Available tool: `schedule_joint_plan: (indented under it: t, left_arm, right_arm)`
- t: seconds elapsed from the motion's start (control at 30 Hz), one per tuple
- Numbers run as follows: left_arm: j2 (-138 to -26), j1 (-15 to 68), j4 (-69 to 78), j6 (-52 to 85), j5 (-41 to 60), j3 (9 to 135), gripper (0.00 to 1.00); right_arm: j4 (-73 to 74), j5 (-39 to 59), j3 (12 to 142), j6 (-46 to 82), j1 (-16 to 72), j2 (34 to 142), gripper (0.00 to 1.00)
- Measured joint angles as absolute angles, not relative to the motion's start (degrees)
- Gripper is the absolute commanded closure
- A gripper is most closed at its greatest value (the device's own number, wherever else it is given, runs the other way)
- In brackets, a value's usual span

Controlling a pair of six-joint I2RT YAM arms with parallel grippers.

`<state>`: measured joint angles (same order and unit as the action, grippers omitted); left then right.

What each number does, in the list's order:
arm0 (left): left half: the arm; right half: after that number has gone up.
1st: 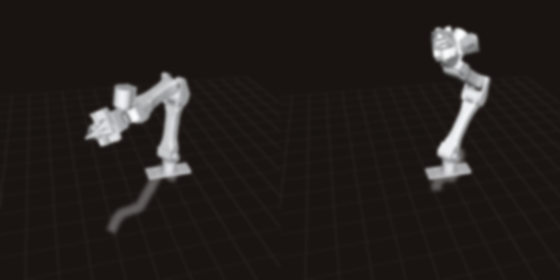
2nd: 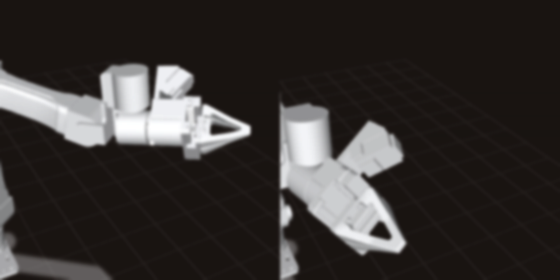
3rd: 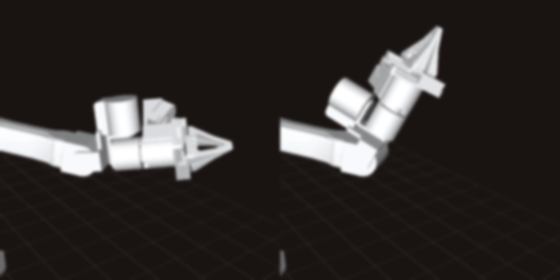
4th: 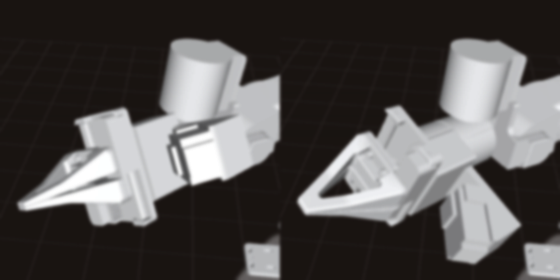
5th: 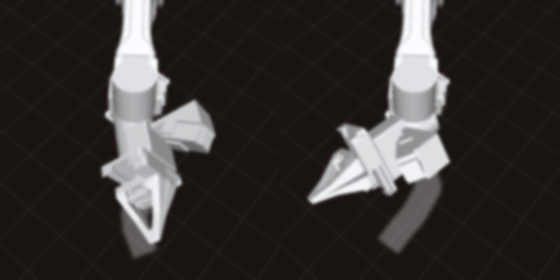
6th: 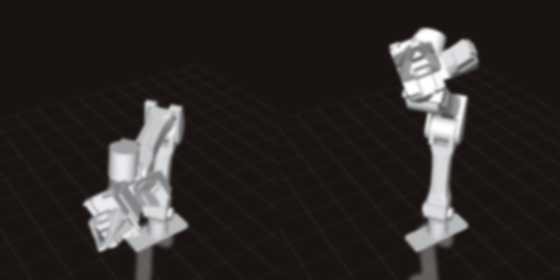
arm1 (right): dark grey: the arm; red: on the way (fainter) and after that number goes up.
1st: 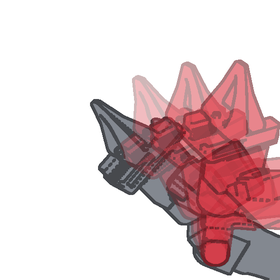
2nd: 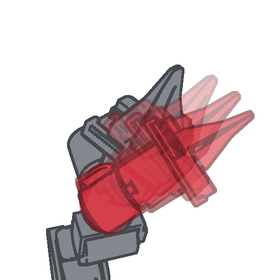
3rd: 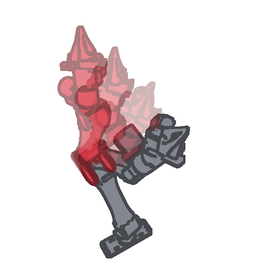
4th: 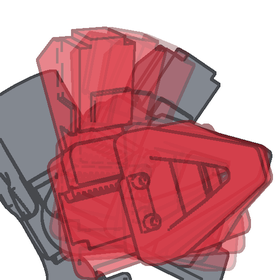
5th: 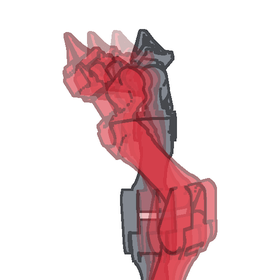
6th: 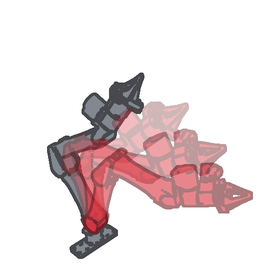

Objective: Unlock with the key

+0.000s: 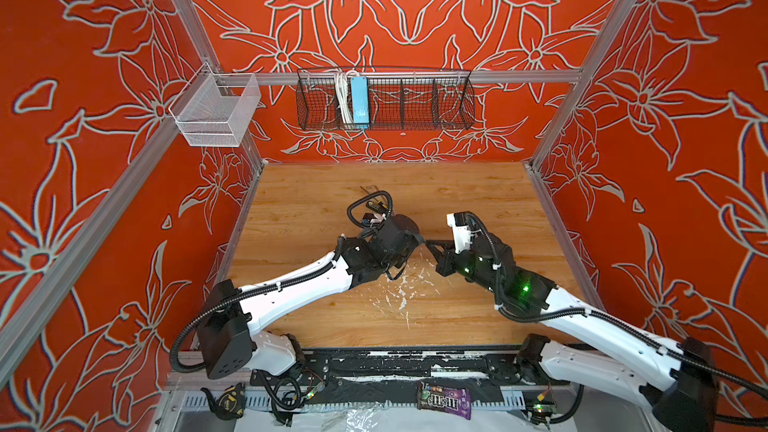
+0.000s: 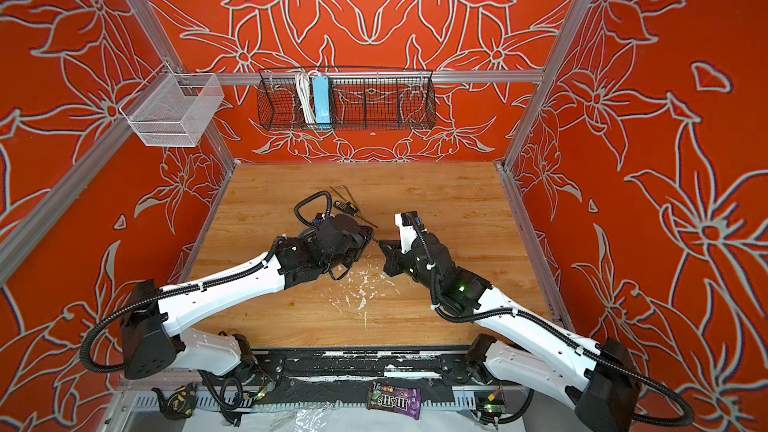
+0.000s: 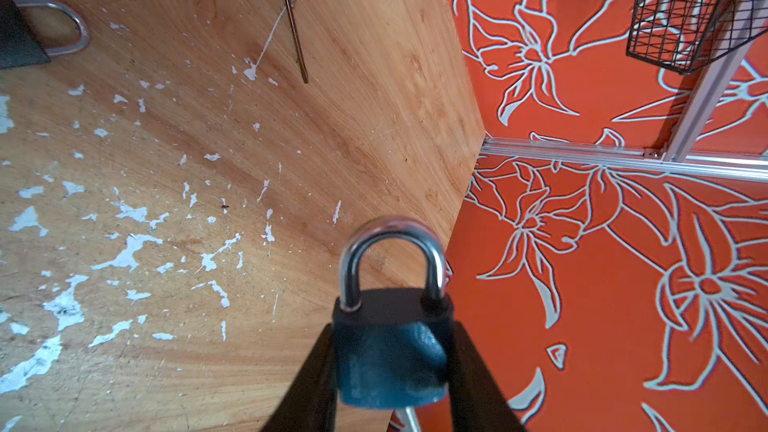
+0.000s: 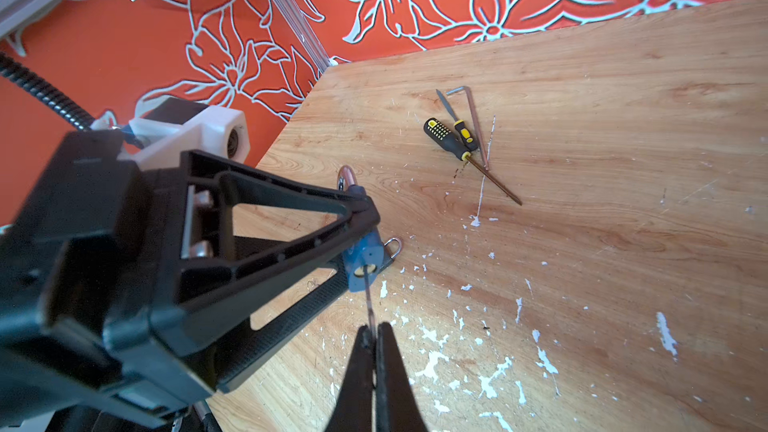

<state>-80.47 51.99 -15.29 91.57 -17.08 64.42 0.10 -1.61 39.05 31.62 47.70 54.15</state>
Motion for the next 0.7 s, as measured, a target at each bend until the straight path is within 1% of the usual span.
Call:
schedule_joint_plan:
  t: [0.27,0.5,0.7]
  left_arm:
    - [-78.3,52.2,-15.5,92.9,-18.9,61.2,1.0]
    - [-76.1,52.1,-15.1,94.1,-20.6,60.9,1.0]
    - [-74.5,52.1,-13.4,94.9,-20.9,60.5,1.0]
  right_arm:
    - [3.4,-4.4,36.6,32.0,51.0,51.6,1.0]
    - [3.7,-7.6,34.9,32.4,51.9,52.0,1.0]
    - [6.1,-7.2,34.9,32.7,52.3,53.7,1.0]
